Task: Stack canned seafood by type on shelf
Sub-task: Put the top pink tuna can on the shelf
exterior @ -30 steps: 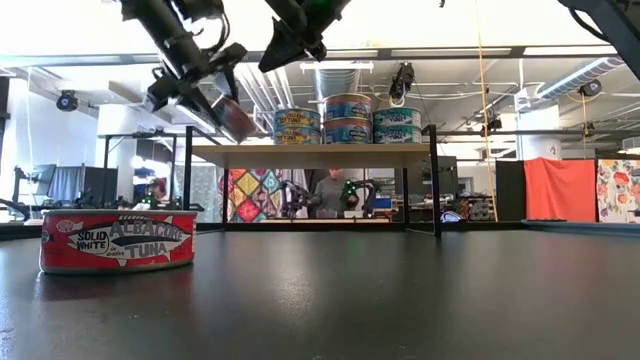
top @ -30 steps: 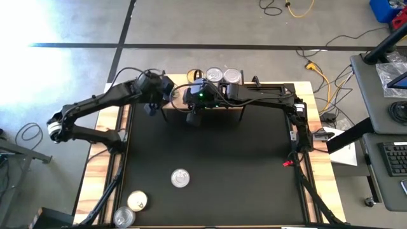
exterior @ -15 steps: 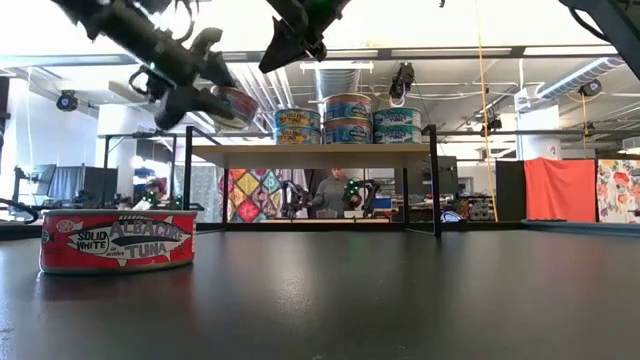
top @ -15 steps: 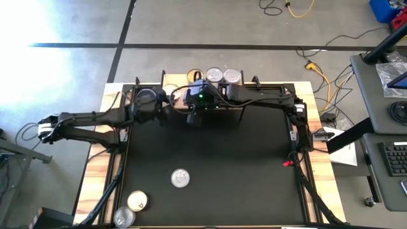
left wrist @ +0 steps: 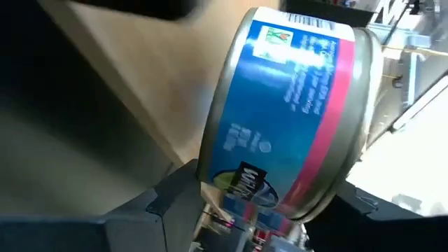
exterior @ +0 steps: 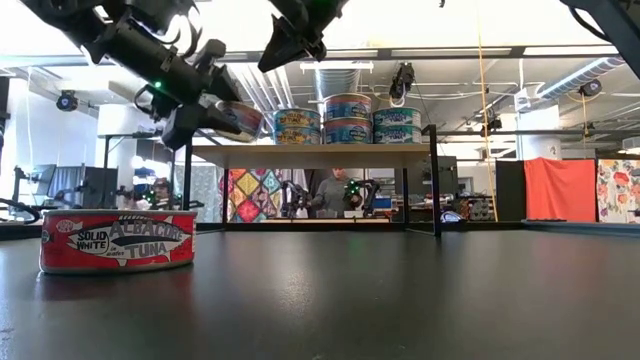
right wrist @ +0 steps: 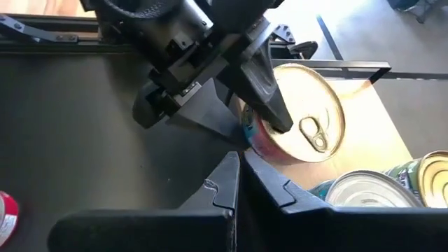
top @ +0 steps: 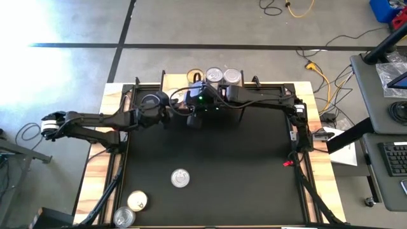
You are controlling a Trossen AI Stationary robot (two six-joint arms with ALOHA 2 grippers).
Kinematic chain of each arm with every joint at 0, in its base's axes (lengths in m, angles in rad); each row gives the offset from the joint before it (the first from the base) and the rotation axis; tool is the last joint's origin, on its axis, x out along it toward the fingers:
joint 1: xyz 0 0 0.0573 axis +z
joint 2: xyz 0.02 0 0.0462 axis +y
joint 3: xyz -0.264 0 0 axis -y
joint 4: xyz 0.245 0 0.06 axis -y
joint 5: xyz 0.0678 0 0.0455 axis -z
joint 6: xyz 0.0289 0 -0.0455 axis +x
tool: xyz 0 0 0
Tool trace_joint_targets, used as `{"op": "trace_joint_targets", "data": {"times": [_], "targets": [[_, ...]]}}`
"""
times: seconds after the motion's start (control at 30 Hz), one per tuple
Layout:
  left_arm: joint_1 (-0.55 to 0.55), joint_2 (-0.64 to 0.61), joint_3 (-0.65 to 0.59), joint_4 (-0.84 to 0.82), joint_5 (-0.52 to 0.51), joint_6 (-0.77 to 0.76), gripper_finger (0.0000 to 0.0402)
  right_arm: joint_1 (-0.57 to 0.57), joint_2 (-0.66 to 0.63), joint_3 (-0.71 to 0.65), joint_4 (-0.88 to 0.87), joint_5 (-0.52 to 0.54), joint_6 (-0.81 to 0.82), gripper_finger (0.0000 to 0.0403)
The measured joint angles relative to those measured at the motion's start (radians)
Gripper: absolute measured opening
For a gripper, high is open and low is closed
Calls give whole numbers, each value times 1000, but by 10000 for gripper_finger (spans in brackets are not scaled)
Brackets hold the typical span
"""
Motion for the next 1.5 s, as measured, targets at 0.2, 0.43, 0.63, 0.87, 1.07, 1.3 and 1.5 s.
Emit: {"op": "trace_joint_targets", "data": {"times": [0.2,0.43,0.63,0.87,1.07,1.3,1.5], "targets": [[0,2,-1,-7,48,0,235,9,0,0,-10,0,1,13],[-1,-7,-1,-5,130,45,282,9,0,0,-9,3,18,13],[-2,-51,-1,-19,142,172,303,9,0,0,-14,3,41,13],[-35,-122,102,-292,191,442,291,18,-13,0,-39,9,54,13],[-74,-41,416,-832,161,810,258,25,-45,0,-16,24,53,13],[5,83,609,-984,146,1123,200,24,-53,8,-21,67,88,13],[114,145,646,-989,341,1309,138,72,-63,66,-128,128,91,13]]}}
